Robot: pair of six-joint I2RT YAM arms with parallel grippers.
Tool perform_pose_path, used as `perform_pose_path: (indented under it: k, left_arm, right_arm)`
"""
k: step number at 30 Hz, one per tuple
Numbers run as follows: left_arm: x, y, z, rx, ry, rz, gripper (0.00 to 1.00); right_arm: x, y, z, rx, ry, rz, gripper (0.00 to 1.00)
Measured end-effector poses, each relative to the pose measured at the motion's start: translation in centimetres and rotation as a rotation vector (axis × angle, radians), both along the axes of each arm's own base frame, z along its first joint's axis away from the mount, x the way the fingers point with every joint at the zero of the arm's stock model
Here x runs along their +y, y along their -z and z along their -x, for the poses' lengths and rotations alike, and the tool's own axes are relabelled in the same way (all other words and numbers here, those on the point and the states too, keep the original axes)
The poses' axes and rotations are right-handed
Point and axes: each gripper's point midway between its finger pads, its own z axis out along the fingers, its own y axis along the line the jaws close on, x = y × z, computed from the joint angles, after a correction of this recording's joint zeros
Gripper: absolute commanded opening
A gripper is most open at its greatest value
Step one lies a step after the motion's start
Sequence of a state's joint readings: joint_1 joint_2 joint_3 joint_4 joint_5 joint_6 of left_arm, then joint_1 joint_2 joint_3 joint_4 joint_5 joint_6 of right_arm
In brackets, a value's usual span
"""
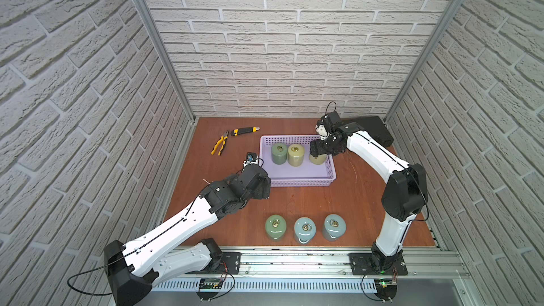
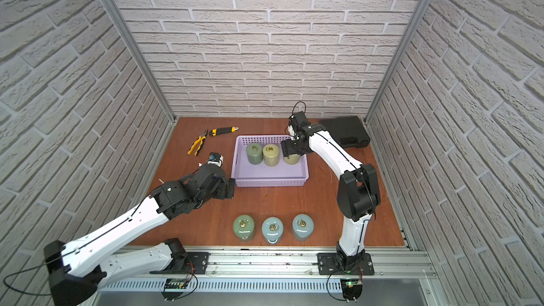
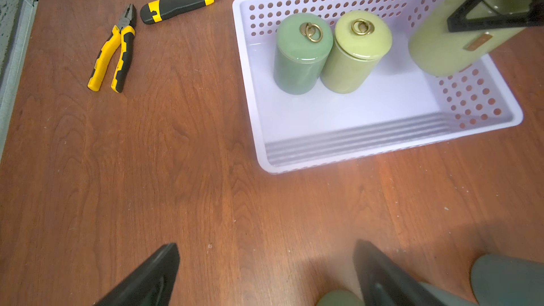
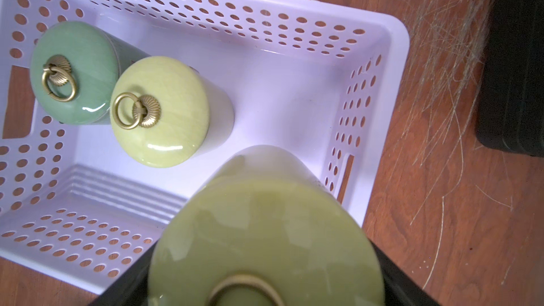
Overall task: Take the tea canister out of the basket
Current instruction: Pick up the tea canister from the basket, then place the tea canister at the center of the board.
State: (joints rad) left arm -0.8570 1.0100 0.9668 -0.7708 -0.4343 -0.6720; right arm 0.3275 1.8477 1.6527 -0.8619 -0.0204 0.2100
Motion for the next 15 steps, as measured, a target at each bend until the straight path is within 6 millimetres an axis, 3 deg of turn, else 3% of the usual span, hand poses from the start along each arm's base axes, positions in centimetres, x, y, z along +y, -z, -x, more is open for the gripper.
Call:
perform_pose_path:
  k: [7,15]
  left_arm:
    - [0.1,0.3,0.3,0.007,0.013,0.008,0.98]
    - [-0.3,0.2,0.4,0.007,0.039,0.017,0.98]
  right_arm:
    - [0.0,-2.8,1.6,-0.043,0.003,-0.011,0.49]
    - [0.6,-4.5,5.7,-0.058,-0.026,-0.011,0.48]
